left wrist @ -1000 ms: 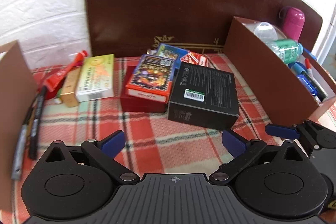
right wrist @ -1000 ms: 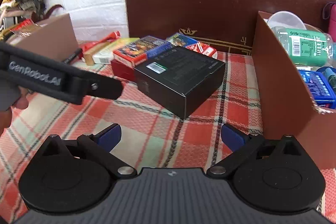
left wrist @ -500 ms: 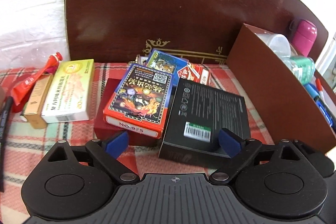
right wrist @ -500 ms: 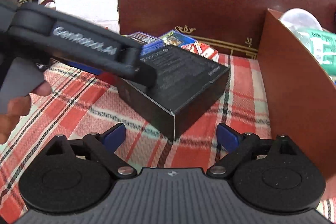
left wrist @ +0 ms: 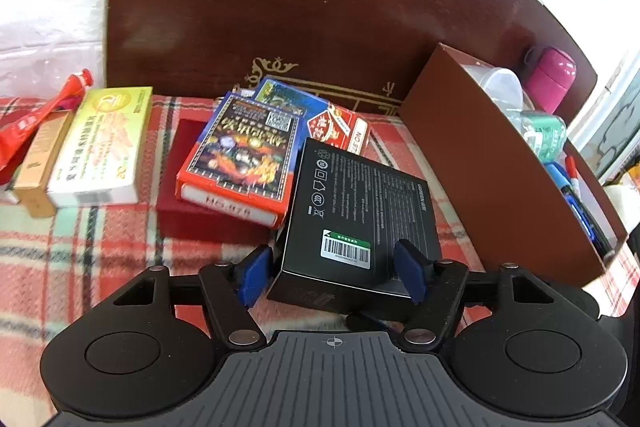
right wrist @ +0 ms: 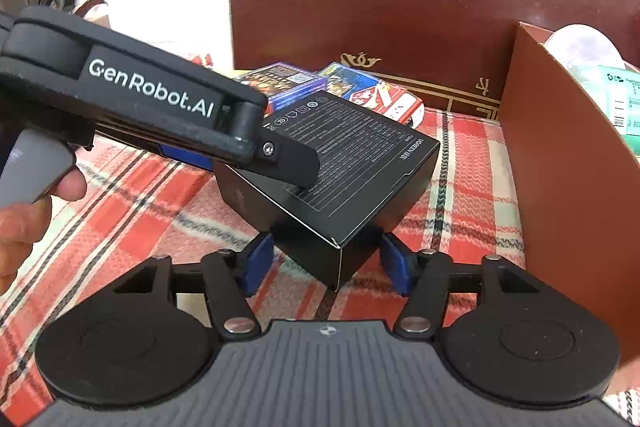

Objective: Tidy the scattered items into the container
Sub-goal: 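Close the left gripper on the black box and lift it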

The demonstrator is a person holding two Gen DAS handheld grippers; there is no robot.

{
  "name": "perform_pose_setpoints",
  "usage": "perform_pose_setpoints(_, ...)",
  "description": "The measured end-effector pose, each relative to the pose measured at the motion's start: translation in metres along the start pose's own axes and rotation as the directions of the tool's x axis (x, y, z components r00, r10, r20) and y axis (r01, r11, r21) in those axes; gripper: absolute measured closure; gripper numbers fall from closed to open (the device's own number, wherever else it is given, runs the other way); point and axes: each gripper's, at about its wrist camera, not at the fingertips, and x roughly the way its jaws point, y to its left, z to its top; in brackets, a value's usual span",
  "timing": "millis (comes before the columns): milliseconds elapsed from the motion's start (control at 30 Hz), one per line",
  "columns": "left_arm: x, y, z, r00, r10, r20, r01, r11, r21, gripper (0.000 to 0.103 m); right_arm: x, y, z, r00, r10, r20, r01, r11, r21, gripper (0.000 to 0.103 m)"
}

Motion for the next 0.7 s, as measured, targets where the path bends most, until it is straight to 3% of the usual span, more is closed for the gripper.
perform_pose_setpoints(367, -0.090, 0.008, -0.086, 0.998, 0.054, -0.031, -0.056, 0.995, -0.078, 0.034, -0.063, 0.066, -0.041, 0.987, 0.145, -0.071, -0.151, 0.984, -0.092, 0.043)
perform_pose_setpoints(433, -0.108, 0.011, -0.105, 0.998, 0.059, -0.035, -0.063, 0.993, -0.103, 0.025, -0.077, 0.082, -0.052, 0.981, 0.178, -0.083, -0.187, 0.975, -0.124, 0.042)
perform_pose_setpoints(567, -0.131, 0.020, -0.130, 0.998, 0.055, -0.043, -0.061, 0.986, -0.156, 0.020, -0.095, 0.102, -0.068, 0.964, 0.247, -0.097, -0.262, 0.948, -0.179, 0.035)
perform_pose_setpoints(700, -0.137, 0.031, -0.133, 0.997, 0.062, -0.041, -0.069, 0.975, -0.211, 0.017, -0.102, 0.104, -0.070, 0.970, 0.222, -0.100, -0.237, 0.954, -0.183, 0.034)
